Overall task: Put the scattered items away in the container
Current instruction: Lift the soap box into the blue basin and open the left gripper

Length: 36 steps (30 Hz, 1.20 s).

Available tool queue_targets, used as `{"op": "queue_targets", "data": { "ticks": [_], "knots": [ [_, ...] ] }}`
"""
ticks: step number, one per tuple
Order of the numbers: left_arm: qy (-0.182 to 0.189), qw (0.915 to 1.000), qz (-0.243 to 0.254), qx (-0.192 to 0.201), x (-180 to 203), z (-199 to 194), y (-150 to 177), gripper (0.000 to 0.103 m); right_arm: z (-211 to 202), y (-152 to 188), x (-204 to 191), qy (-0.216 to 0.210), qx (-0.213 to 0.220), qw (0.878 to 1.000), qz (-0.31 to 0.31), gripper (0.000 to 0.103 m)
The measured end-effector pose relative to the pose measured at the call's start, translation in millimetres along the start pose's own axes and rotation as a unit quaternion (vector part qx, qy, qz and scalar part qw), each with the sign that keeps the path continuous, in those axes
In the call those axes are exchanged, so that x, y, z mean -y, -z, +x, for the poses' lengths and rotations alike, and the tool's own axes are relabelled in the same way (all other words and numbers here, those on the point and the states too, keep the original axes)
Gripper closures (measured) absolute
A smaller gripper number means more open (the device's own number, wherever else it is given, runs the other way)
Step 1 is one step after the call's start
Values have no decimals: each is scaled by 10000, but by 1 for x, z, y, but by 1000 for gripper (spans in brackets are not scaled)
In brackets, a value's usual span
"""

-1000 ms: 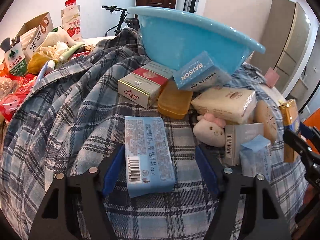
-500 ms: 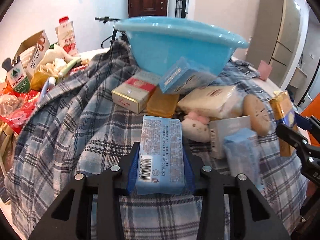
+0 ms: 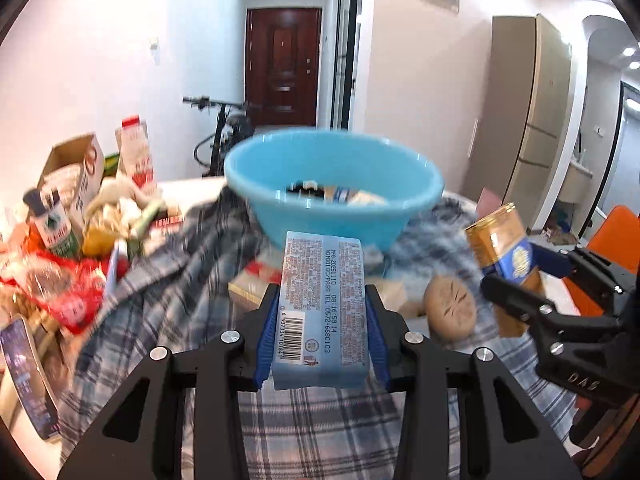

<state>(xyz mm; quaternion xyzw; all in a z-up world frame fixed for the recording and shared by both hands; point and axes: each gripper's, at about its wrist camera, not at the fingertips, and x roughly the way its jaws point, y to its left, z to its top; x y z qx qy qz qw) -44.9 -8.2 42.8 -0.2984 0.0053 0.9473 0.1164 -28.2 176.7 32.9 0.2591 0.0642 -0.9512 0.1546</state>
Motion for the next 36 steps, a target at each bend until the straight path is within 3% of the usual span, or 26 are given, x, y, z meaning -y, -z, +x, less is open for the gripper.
{"op": "queue_targets", "data": {
  "ticks": [10,22,24,27,36],
  "knots": [
    [8,9985,108,531,-3,-14,-64,65,-7,-69,1,-11,393,9991,-175,43],
    [-207,9924,151,1200,-15,-18,-160,65,-2,-178,4,-54,953,9948,-342,43],
    [-215,9925,179,1194,-16,-7,-167,65,5,-189,3,-35,993,9943,-388,43],
    [-210,9938,187,1075,-19,17,-170,75,23,-196,2,-13,928,9945,-484,43],
    [-343,9983,206,424,-32,75,-150,77,84,-190,16,-115,556,9979,-315,43]
  ]
}}
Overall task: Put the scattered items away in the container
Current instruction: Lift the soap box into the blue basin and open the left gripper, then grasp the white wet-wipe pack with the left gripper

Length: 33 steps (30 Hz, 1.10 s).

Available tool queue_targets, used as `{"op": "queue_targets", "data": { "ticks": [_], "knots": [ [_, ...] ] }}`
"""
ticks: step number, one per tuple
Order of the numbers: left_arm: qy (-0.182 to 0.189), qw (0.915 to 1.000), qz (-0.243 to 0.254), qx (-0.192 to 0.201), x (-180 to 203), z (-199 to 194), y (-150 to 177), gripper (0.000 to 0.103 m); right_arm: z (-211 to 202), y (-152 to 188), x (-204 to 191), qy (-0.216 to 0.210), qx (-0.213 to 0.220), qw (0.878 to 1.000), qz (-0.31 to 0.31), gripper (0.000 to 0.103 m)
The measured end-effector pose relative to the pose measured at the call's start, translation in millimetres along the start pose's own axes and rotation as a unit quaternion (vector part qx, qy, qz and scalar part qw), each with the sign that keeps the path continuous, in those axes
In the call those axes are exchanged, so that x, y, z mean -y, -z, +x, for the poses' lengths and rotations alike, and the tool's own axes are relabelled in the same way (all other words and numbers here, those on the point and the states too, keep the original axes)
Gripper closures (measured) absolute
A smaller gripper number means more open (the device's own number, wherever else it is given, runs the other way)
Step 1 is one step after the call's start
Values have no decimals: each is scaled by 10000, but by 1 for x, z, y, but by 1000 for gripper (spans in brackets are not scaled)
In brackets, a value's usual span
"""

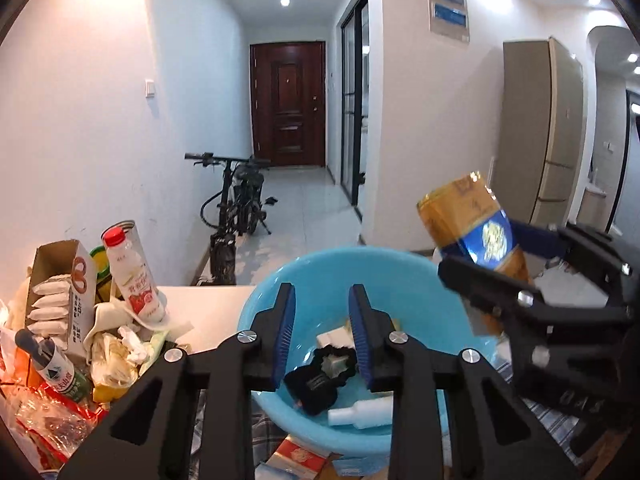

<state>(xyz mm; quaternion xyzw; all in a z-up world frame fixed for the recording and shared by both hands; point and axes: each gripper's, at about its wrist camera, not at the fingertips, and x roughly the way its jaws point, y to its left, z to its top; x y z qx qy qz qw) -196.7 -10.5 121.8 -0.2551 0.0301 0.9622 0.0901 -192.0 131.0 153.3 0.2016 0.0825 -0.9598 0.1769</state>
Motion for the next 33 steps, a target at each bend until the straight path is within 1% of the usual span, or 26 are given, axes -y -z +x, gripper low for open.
{"op": "queue_targets", "data": {
  "ticks": [1,2,3,4,5,6,9,12,14,15,16,17,19,21,23,25,28,33],
  "knots": [
    [-57,10000,10,-54,-2,-2,3,70,5,1,1,8,-48,10000,-2,43],
    [-112,9999,12,-123,-5,-5,7,60,7,2,3,20,-69,10000,12,43],
    [-130,9997,4,-203,-9,-8,15,31,8,3,5,37,-89,10000,26,43],
    [-99,9997,-1,-241,-12,-13,24,11,8,4,7,48,-99,9999,43,43],
    [-59,9997,-1,-254,-16,-17,35,9,7,5,9,44,-91,9999,72,43],
    [-58,9994,3,-333,-20,-20,48,8,5,4,12,45,-69,9999,93,43],
    [-1,9971,30,-759,-27,-20,93,8,0,4,16,45,-25,9999,101,43],
    [80,9913,-31,-1313,-29,-8,138,9,-4,3,17,26,36,9999,119,43],
    [133,9870,-144,-1594,-29,2,158,12,-5,1,17,23,69,9999,136,43],
    [205,9854,-169,-1684,-30,6,164,19,-6,0,16,10,84,9999,145,43],
    [260,9845,-172,-1727,-29,10,168,22,-7,0,16,-14,96,9998,144,43],
    [266,9840,-161,-1756,-29,13,173,23,-8,-1,15,-29,102,9999,136,43],
    [303,9838,-123,-1763,-29,19,176,30,-9,-1,15,-30,102,9999,127,43],
    [392,9835,-136,-1762,-29,23,177,31,-10,-1,15,-15,109,9999,128,43],
    [502,9832,-146,-1751,-31,24,177,36,-11,-1,17,18,115,9998,134,43],
    [440,9844,-58,-1703,-31,27,177,41,-12,-1,18,36,126,9998,150,43],
    [337,9850,32,-1694,-36,31,176,43,-13,-1,20,52,137,9998,166,43],
    [304,9843,-108,-1735,-44,39,177,43,-12,-1,19,32,125,9998,142,43]
  ]
}}
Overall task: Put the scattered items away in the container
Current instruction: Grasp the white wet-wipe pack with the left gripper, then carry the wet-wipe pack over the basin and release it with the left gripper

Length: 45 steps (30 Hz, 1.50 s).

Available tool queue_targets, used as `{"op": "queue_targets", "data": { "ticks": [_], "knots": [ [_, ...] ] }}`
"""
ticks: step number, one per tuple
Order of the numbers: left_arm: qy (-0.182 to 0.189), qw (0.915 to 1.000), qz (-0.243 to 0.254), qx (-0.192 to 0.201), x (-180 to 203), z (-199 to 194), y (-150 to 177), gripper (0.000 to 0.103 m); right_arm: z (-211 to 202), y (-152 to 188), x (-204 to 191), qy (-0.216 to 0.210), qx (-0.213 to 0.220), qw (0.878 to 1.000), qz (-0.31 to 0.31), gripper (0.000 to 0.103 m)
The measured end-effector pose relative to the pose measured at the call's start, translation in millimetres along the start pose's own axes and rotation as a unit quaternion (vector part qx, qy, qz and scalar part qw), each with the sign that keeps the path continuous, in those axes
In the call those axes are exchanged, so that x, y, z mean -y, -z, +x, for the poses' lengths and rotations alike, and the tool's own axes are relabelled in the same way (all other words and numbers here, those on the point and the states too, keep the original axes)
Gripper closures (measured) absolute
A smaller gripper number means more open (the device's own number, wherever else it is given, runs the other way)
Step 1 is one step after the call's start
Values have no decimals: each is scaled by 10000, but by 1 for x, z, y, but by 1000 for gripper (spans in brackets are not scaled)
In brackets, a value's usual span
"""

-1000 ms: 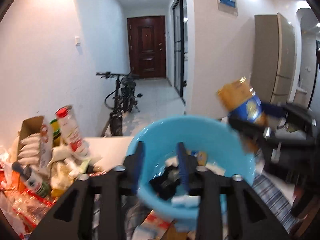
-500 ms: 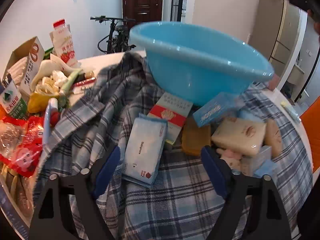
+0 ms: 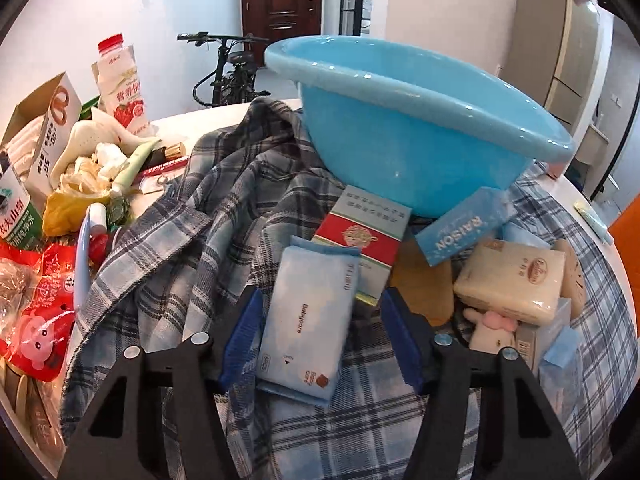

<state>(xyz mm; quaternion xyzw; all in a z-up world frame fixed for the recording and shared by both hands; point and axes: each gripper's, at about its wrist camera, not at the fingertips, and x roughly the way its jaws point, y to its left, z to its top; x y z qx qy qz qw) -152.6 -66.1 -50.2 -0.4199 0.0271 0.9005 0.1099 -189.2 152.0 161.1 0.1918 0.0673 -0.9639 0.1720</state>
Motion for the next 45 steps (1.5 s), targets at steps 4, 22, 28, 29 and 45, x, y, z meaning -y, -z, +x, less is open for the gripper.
{"op": "queue_targets", "data": {
  "ticks": [4,22,28,29,45],
  "knots": [
    [30,9999,62,-133,2,10,2,43,1,0,-3,-22,-20,10000,-44,43],
    [-114,9986,206,467,15,-54,-10,64,4,0,-6,-45,-72,9999,-69,43],
    [-198,9937,210,1082,25,-102,-39,64,3,0,-6,-107,-58,9999,-47,43],
    [-259,9924,218,1185,27,-108,-46,64,4,0,-6,-122,-58,9999,-41,43],
    [-302,9705,310,2372,69,-139,-159,64,18,4,5,-119,-197,9997,119,43]
  ]
}}
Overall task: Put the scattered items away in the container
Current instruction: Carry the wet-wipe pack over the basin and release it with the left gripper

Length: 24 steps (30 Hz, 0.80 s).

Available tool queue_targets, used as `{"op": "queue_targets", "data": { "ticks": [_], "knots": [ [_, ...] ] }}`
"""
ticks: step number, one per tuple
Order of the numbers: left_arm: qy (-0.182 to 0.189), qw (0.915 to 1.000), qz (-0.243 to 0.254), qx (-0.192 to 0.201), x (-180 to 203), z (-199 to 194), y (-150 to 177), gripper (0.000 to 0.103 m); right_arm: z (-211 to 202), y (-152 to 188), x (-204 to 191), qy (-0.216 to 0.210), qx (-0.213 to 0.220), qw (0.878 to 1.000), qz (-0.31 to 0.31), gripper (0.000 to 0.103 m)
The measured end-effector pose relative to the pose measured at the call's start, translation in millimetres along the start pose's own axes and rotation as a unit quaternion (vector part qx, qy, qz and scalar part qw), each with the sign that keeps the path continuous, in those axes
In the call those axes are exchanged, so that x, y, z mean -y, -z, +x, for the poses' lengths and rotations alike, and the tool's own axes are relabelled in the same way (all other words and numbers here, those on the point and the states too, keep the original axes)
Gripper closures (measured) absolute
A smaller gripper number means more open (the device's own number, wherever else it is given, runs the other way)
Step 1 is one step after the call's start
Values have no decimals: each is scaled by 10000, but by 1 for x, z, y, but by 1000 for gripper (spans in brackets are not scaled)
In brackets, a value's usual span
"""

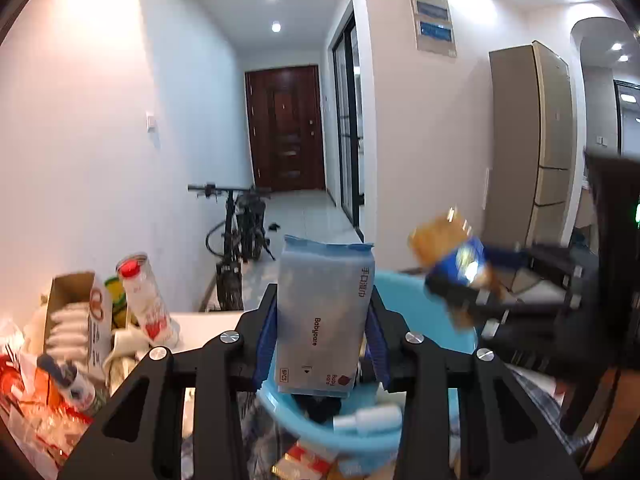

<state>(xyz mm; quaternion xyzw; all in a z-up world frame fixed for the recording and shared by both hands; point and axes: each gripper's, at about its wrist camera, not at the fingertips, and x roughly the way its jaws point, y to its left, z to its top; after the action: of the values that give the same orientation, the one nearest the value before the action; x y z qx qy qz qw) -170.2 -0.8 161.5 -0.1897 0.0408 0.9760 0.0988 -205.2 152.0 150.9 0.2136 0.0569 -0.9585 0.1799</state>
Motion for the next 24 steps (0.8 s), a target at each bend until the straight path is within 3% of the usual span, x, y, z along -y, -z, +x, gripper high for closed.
{"op": "queue_targets", "data": {
  "ticks": [4,12,24],
  "knots": [
    [120,9998,-164,-46,-4,25,-6,64,17,5,3,23,-206,9998,46,43],
    [180,9978,-276,-574,-11,80,9,64,38,12,11,179,-476,9987,97,43],
    [41,9965,-265,-791,-9,87,12,64,53,17,15,262,-648,9975,106,43]
  ]
}}
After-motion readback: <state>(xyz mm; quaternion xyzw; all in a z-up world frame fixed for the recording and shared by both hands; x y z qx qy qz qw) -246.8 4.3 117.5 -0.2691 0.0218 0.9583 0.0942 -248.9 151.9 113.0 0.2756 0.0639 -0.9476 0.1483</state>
